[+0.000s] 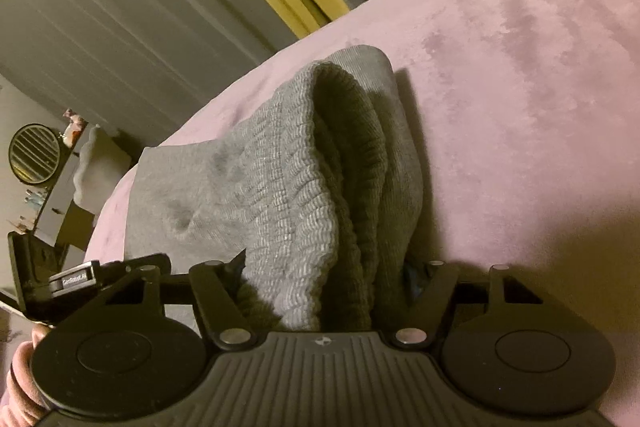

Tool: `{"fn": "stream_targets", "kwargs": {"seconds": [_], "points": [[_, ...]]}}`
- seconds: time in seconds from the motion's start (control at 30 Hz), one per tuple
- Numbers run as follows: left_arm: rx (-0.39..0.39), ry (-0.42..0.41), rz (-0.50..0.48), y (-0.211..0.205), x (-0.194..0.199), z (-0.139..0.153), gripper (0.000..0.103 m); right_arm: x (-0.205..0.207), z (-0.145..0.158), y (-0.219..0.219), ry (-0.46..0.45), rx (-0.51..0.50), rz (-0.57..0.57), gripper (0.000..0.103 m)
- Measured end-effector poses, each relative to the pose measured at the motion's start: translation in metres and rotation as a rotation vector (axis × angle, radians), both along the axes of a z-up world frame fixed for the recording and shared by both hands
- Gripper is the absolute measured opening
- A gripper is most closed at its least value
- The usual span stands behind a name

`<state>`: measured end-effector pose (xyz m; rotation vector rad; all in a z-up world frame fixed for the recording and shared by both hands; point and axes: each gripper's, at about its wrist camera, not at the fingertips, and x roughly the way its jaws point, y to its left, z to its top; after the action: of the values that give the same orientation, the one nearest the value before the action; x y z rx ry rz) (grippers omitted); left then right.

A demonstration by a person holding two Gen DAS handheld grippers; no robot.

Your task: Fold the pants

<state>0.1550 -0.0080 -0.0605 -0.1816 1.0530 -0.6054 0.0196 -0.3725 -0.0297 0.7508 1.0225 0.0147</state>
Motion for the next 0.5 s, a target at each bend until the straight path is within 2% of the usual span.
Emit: {"fn": "stream_targets", "kwargs": {"seconds": [0.03, 0.07, 0.1, 0.13, 0.17, 0.23, 0.27, 0.3, 0.37, 0.5], "points": [[0.006, -0.014, -0.005, -0.001, 0.000, 0.000, 0.099, 0.002, -0.002, -0.002, 0.002, 0.030, -0.005, 0.079], [0.014, -0.022, -0.010, 0.000, -0.003, 0.000, 0.098, 0.005, -0.004, -0.004, -0.002, 0.075, -0.014, 0.091], [0.016, -0.027, -0.011, 0.000, -0.002, 0.001, 0.096, 0.009, -0.006, -0.007, -0.003, 0.117, -0.024, 0.099], [0.019, -0.031, -0.006, -0.001, -0.002, 0.001, 0.090, 0.012, -0.008, -0.008, 0.006, 0.140, -0.041, 0.099], [0.018, -0.037, 0.003, -0.001, -0.003, 0.003, 0.077, 0.016, -0.009, -0.008, 0.019, 0.140, -0.055, 0.099], [0.004, -0.053, 0.025, 0.001, -0.008, 0.010, 0.063, 0.021, -0.005, -0.003, 0.038, 0.092, -0.083, 0.091], [0.012, -0.060, 0.033, 0.001, -0.010, 0.013, 0.056, 0.023, 0.002, 0.005, 0.044, 0.006, -0.082, 0.071], [0.028, -0.079, 0.033, -0.001, -0.014, 0.016, 0.053, 0.024, 0.006, 0.014, 0.040, -0.056, -0.061, 0.063], [0.062, -0.123, 0.028, -0.007, -0.020, 0.023, 0.044, 0.022, 0.018, 0.028, 0.004, -0.119, -0.042, 0.057], [0.043, -0.160, 0.037, -0.009, -0.020, 0.041, 0.038, 0.024, 0.045, 0.034, -0.068, -0.121, -0.050, 0.053]]}}
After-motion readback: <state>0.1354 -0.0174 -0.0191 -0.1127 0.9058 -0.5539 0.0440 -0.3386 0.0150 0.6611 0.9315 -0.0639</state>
